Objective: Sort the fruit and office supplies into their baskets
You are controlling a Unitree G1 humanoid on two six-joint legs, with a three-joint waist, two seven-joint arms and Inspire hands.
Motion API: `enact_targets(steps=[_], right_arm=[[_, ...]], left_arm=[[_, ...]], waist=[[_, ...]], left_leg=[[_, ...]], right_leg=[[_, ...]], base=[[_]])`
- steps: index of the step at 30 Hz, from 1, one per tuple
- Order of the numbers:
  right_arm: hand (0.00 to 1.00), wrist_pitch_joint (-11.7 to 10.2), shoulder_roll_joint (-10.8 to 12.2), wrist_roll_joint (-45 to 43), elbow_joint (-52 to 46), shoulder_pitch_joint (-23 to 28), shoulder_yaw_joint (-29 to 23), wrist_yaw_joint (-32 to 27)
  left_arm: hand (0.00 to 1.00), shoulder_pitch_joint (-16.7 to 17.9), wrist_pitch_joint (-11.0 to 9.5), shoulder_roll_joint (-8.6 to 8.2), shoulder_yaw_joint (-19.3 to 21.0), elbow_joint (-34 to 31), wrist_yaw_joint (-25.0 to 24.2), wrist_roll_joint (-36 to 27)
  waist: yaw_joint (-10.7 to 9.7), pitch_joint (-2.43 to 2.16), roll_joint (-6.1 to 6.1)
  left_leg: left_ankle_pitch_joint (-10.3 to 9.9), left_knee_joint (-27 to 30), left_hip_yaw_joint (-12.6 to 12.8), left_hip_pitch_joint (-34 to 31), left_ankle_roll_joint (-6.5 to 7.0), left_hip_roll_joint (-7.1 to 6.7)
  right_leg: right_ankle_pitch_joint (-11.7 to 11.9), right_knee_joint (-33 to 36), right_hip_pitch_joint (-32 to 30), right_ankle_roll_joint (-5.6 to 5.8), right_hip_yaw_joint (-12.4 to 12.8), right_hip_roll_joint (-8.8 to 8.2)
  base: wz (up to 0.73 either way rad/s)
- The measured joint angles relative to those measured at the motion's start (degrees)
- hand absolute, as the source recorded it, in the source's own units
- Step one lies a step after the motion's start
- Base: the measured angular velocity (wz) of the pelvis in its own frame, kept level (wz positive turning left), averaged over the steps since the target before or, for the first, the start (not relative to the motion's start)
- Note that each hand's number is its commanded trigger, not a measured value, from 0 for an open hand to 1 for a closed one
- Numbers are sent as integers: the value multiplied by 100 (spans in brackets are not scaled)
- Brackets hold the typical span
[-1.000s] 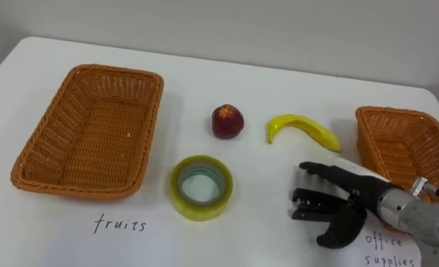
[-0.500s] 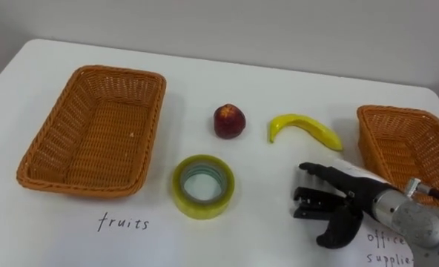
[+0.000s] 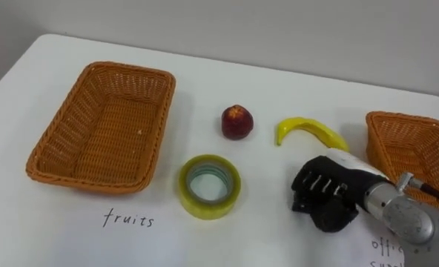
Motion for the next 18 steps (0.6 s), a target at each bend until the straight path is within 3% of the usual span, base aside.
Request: enact_targets(steps=[18], right_arm=[[100, -6, 93, 217, -38, 1, 36, -18]], left_arm=[[0, -6, 0, -2, 14, 9, -9, 4]], waist=[[-25, -4, 48]], left_leg=[[0, 2, 2, -16, 0, 0]], right_leg=[[0, 3, -24, 0, 6, 1]], base=[[0]])
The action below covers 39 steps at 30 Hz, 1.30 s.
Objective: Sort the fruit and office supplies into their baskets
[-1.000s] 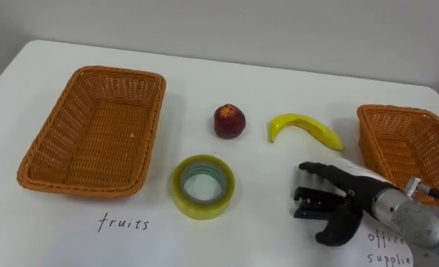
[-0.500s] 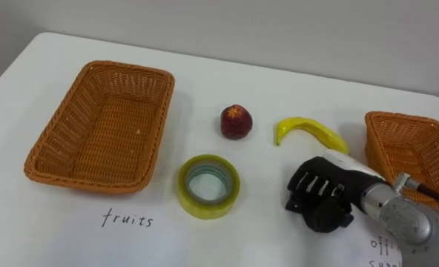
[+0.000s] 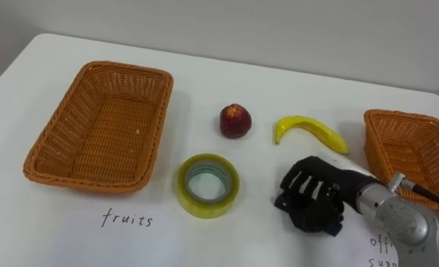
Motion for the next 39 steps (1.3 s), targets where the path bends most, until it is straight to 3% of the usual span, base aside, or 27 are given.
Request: enact_targets(steps=[6, 11, 17, 23, 25, 31, 39], right_arm=[[100, -15, 0, -24, -155, 3, -22, 18], [100, -236, -2, 102, -261, 4, -179, -261], [100, -553, 0, 777, -575, 4, -543, -928], [100, -699, 0, 887, -839, 4, -635, -1306], [100, -823, 1, 917, -971, 4, -783, -1451], [100, -1001, 0, 963, -1162, -7, -1179, -2057], [100, -1203, 0, 1037, -1165, -58, -1387, -2812]], left_arm=[[0, -6, -1, -11, 85, -12, -24, 2], [0, -2, -66, -60, 121, 52, -4, -3], [0, 95, -143, -108, 69, 69, 28, -67], [0, 139, -382, -98, 15, 125, 38, -67], [0, 187, -457, -99, 30, 127, 39, -66], [0, 299, -461, -116, 148, 149, 37, -62], [0, 383, -461, -212, 329, 200, -111, -48]], waist=[[-38, -23, 74], [-85, -28, 121], [-279, -25, 113], [-357, -2, 63], [-381, -17, 35], [-393, -33, -5], [-474, -4, 38]], left_leg=[[0, 3, -13, -46, 0, -2], [7, -1, -28, -43, 8, -12], [7, -13, -53, -43, 8, -11], [7, -25, -22, -51, 8, -12], [7, -25, -18, -60, 8, -12], [7, -22, -19, -46, 8, -12], [7, -20, -12, -6, 8, -7]], right_leg=[[0, -1, -24, 0, -10, -1], [0, -6, -1, 1, -84, -12], [0, -22, 17, 1, -89, -10], [1, -39, 0, 2, -94, -8], [12, -76, 7, 11, -97, -8], [15, -93, 2, 11, -73, -8], [15, -98, 33, 11, -73, 2]], base=[[1], [5], [3], [-2], [0], [0], [0]])
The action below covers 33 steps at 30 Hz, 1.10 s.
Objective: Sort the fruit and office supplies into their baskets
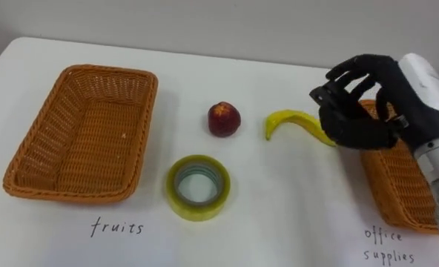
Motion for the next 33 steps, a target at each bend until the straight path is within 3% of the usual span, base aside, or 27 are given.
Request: enact_targets(steps=[6, 16, 21, 24, 31, 33], right_arm=[[100, -52, -46, 94, 69, 3, -628, -620], [100, -14, -60, 41, 731, 128, -1125, -1679], [100, 45, -60, -8, 771, 154, -1260, -1865], [100, 79, -60, -42, 771, 229, -1286, -1935], [100, 109, -50, 48, 1208, 351, -1255, -1970], [100, 217, -38, 46, 1267, 356, -1195, -1955]], left_arm=[[0, -13, 2, -52, 468, 296, -24, 1], [0, 0, 177, -106, 581, 365, 6, -1], [0, 3, 213, -109, 585, 357, -8, 2], [0, -2, 248, -109, 586, 353, -6, 5], [0, 43, 293, -105, 579, 297, 36, 0], [0, 40, 293, -119, 575, 273, 115, 2]], waist=[[-111, -4, -8], [-365, -45, -35], [-492, -54, -5], [-497, -72, 18], [-466, -65, 36], [-448, -57, 45]], left_leg=[[0, -4, 10, 35, 0, -5], [0, 12, 137, 57, 0, 7], [0, 12, 162, 52, 1, 11], [0, 11, 163, 61, 1, 10], [0, 7, 179, 156, 1, 11], [0, 0, 185, 154, 1, 11]], right_leg=[[0, 5, 27, 0, 51, -2], [0, 98, -35, 1, 55, -14], [0, 99, -59, 1, 60, -13], [0, 102, -52, 1, 60, -13], [1, 102, -4, 1, 69, -13], [1, 104, -13, 1, 75, -13]], base=[[0], [-5], [-2], [0], [0], [0]])
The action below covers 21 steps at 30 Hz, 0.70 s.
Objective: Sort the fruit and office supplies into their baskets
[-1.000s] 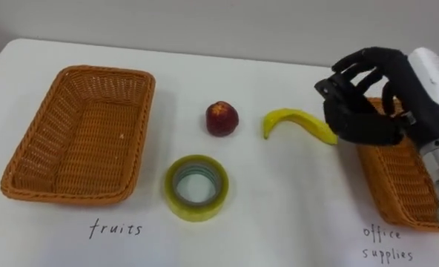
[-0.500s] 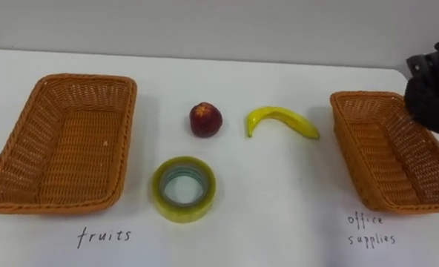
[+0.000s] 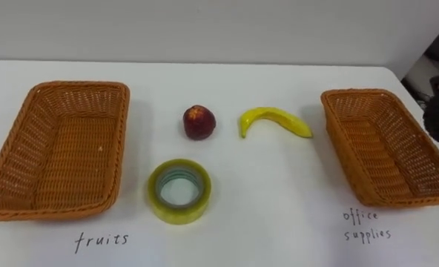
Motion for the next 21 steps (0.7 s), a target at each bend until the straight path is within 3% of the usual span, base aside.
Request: enact_targets(steps=[14, 20, 21], right_arm=[[100, 75, 5, -66, 30, 12, 21, 293], [100, 74, 1, -80, 29, -27, 270, 474], [92, 74, 1, -80, 29, -37, 308, 513]], left_arm=[[0, -27, 0, 36, -10, -184, 119, -4], [0, -26, -25, 47, -13, -190, 118, 1], [0, -27, -36, 47, -18, -190, 116, -1]], waist=[[8, 15, -14], [24, 29, -45], [44, 30, -47]], left_leg=[[0, -12, 10, -11, 0, -1], [0, -14, 8, 13, 0, -1], [0, -14, 4, 16, 0, -1]], right_leg=[[0, -9, -18, 1, 8, 4], [0, -7, 44, 0, 2, 5], [0, -7, 50, 0, 0, 5]], base=[[0], [0], [0]])
